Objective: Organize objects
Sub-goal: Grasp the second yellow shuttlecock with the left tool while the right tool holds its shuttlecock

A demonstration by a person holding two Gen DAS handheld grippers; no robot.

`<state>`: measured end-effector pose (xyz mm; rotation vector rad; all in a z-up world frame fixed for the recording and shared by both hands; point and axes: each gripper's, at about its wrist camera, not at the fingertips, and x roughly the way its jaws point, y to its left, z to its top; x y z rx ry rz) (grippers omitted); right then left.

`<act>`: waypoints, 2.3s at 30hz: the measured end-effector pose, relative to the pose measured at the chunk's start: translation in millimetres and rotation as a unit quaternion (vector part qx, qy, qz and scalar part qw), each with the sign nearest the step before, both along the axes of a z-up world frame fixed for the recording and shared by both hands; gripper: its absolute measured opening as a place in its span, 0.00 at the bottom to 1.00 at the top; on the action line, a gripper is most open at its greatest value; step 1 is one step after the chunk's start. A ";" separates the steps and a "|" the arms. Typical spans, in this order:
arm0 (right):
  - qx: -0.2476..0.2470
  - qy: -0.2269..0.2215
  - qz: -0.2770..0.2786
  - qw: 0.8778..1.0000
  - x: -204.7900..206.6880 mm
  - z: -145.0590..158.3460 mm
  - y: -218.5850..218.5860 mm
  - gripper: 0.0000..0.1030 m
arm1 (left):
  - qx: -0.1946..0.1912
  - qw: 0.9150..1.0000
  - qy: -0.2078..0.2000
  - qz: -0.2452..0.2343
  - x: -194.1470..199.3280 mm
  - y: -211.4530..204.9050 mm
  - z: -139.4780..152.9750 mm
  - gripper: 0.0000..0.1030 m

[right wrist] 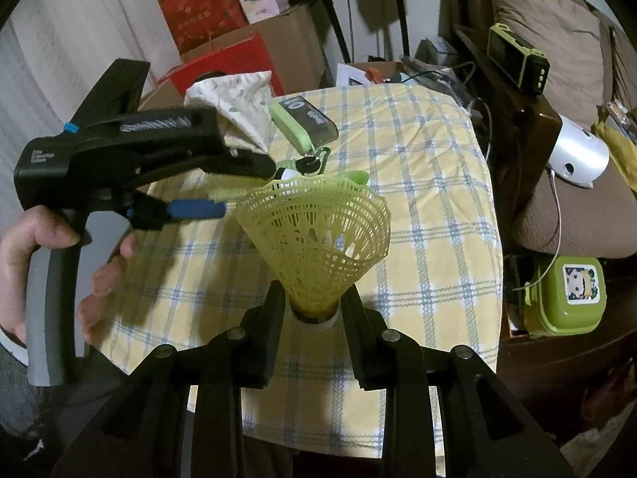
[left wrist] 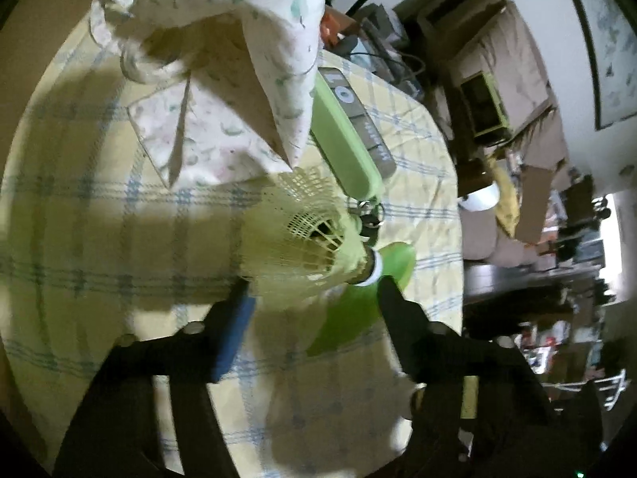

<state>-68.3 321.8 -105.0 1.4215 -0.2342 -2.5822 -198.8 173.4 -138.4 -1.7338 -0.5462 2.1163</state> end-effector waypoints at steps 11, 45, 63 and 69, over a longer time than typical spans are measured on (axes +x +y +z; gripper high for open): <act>-0.003 -0.001 0.000 1.000 1.3 -1.5 -0.4 0.28 | -0.004 1.000 0.019 0.000 1.9 -14.0 3.3 0.01; -0.012 0.002 -0.015 1.000 -2.6 -1.9 11.3 0.28 | 0.011 0.995 0.018 0.098 -17.4 5.3 -4.5 0.58; 0.016 0.020 -0.028 0.999 -8.2 4.6 8.2 0.28 | -0.024 0.996 0.073 0.051 -6.0 13.2 6.5 0.35; 0.017 0.024 -0.029 0.999 -8.7 7.0 5.7 0.28 | -0.024 0.995 0.093 0.026 4.2 4.8 23.2 0.35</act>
